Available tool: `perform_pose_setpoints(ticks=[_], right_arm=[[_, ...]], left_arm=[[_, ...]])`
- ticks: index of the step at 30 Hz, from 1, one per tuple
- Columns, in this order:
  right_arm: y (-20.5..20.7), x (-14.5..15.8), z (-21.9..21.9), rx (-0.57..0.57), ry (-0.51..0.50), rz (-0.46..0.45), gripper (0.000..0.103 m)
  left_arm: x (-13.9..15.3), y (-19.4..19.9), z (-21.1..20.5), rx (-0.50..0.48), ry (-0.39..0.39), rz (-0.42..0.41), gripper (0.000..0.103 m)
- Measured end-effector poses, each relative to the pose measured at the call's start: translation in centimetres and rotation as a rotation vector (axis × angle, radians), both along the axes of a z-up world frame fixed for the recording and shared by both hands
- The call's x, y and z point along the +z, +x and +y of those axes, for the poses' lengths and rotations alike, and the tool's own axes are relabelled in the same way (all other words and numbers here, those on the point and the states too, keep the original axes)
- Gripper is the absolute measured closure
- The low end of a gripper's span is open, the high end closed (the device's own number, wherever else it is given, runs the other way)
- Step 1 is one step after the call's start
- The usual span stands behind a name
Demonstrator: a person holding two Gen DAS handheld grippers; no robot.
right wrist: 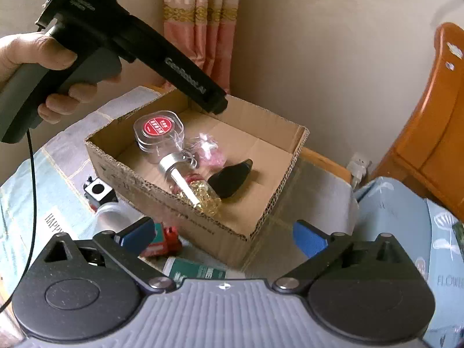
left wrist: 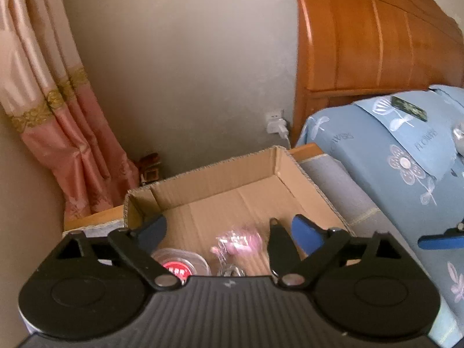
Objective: Organize rigid objects
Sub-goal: 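Carry keychain and black paddle into the cardboard box and open both tools, then move right tool toward grey toy figure while left tool returns to table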
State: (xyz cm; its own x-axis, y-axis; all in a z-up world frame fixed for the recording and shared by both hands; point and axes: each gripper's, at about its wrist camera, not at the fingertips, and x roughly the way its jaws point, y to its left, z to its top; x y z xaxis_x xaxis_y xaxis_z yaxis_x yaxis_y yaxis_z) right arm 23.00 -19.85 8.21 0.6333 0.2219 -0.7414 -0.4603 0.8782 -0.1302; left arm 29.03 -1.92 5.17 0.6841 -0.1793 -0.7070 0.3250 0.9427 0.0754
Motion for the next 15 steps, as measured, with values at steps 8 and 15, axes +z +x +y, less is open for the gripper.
perform_pose_setpoints(ticks=[8, 15], right_arm=[[-2.7, -1.0, -0.2, -0.072, 0.012, 0.053, 0.000], [-5.7, -2.8, -1.1, -0.199, 0.064, 0.085, 0.000]], left_arm=[[0.6, -5.0, 1.3, -0.036, 0.005, -0.049, 0.004], [-0.9, -10.3, 2.3, -0.065, 0.013, -0.081, 0.003]])
